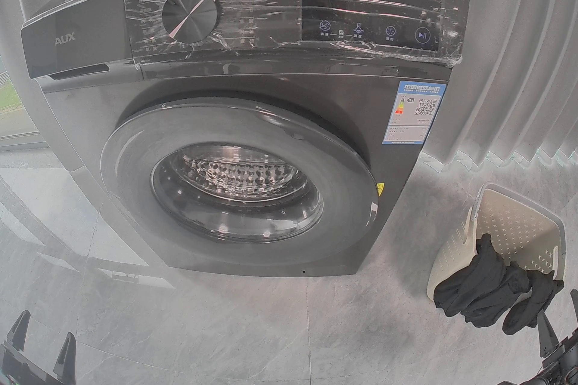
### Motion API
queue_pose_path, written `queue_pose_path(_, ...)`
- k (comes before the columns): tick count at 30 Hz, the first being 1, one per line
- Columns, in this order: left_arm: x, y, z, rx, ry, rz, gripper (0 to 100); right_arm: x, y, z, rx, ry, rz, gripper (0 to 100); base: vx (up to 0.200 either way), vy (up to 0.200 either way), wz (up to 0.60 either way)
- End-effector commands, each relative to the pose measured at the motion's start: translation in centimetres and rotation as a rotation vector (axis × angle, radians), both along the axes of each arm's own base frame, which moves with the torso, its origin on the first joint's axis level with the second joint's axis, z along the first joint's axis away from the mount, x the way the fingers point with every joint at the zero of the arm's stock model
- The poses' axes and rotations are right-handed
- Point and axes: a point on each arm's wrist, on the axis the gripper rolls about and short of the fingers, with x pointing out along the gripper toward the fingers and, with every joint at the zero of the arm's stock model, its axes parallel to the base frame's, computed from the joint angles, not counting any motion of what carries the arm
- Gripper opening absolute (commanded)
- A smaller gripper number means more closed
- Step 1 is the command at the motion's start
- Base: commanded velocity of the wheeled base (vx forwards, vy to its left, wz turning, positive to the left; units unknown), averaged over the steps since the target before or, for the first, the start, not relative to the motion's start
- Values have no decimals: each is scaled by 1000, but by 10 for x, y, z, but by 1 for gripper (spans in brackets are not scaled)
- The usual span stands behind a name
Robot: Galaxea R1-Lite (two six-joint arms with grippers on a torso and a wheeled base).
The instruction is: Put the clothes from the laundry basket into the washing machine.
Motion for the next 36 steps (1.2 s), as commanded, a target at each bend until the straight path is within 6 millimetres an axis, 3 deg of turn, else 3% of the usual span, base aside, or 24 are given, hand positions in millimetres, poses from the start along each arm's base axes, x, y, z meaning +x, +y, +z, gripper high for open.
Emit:
queue_pose_path(1, 0, 0, -5, 0, 6, 3, 100, 1, 0, -5, 0, 13, 0, 100, 0, 200, 0)
queue_pose_path(13, 0, 0, -5, -1, 6, 1, 100, 1, 0, -5, 0, 13, 0, 100, 0, 0, 0)
queue_pose_path(25, 0, 0, -5, 0, 6, 1, 100, 1, 0, -5, 0, 13, 0, 100, 0, 200, 0)
queue_pose_path(36, 0, 0, -5, 0, 6, 1, 100, 1, 0, -5, 0, 13, 0, 100, 0, 0, 0)
